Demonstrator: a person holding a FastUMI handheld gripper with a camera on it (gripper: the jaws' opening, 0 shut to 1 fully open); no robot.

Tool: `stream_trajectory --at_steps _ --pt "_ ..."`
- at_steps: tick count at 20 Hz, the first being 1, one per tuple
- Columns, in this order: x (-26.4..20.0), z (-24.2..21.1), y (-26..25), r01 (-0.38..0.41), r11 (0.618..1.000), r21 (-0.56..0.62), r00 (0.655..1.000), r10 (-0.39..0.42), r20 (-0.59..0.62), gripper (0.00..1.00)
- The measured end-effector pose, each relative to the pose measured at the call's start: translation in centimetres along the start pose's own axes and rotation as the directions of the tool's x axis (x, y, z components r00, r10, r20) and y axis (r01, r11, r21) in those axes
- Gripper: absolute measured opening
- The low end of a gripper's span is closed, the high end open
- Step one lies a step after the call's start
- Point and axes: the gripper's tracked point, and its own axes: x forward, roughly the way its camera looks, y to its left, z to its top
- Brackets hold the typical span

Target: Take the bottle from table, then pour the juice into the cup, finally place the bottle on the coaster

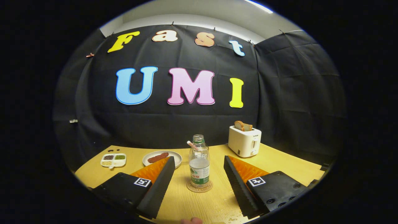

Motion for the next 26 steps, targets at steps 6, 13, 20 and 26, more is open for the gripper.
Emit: stream_trajectory --at_steps 6,13,20,26 --pt "-4.0 5.0 1.0 -0.144 0.989 0.012 0.989 0.144 0.038 0.97" --pt "-7.3 8.5 0.4 -0.223 0.973 0.053 0.973 0.219 0.068 0.97" --pt "-8.5 10.6 -1.0 -0.254 0.965 0.058 0.965 0.249 0.082 0.97" --pt "-8.6 10.6 -1.6 -0.270 0.962 0.049 0.961 0.266 0.071 1.00"
